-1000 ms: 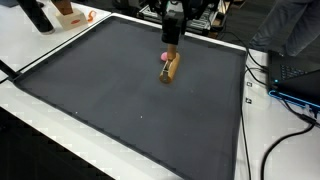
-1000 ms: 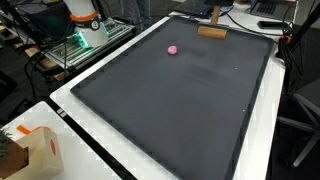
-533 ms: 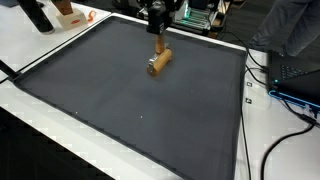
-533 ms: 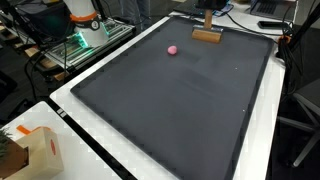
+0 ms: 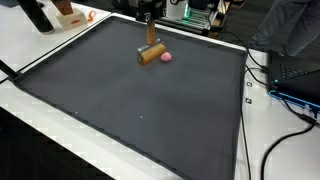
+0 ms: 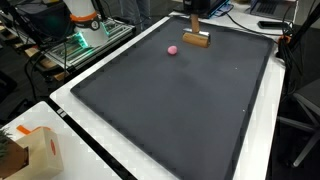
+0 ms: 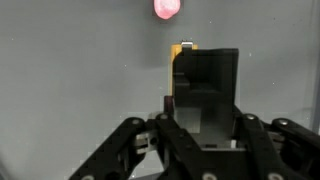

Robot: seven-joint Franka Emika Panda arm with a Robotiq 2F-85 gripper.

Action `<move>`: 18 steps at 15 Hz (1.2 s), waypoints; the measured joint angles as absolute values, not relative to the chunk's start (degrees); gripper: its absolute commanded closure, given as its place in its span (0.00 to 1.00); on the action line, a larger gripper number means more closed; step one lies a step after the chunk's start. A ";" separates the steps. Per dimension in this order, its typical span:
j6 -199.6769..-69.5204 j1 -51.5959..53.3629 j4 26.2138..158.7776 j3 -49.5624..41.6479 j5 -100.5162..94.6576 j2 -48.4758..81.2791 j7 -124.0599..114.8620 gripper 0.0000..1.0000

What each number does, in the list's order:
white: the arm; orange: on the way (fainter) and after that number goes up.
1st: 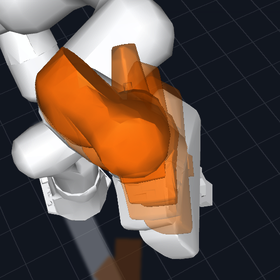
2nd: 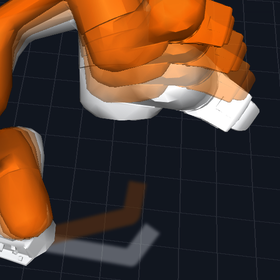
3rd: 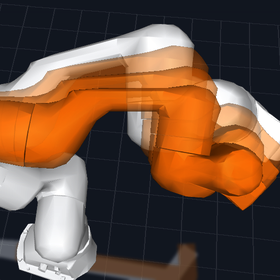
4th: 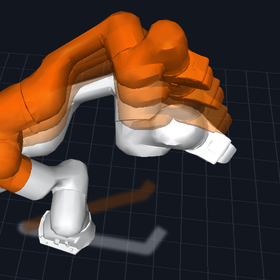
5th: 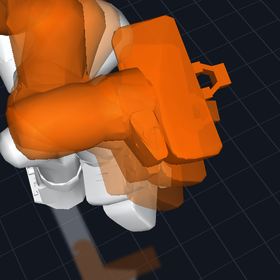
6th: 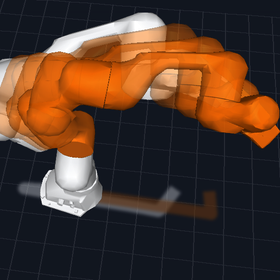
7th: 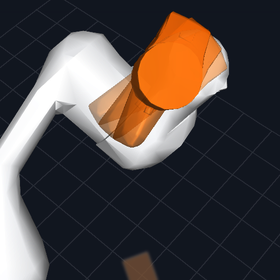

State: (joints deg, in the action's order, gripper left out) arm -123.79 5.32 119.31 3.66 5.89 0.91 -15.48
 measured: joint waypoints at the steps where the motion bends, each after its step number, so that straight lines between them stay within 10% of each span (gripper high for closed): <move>1: -124.66 4.97 121.11 3.51 6.49 -0.42 -15.48 0.77; 18: -131.59 0.96 142.08 1.80 10.21 -17.80 -15.76 0.77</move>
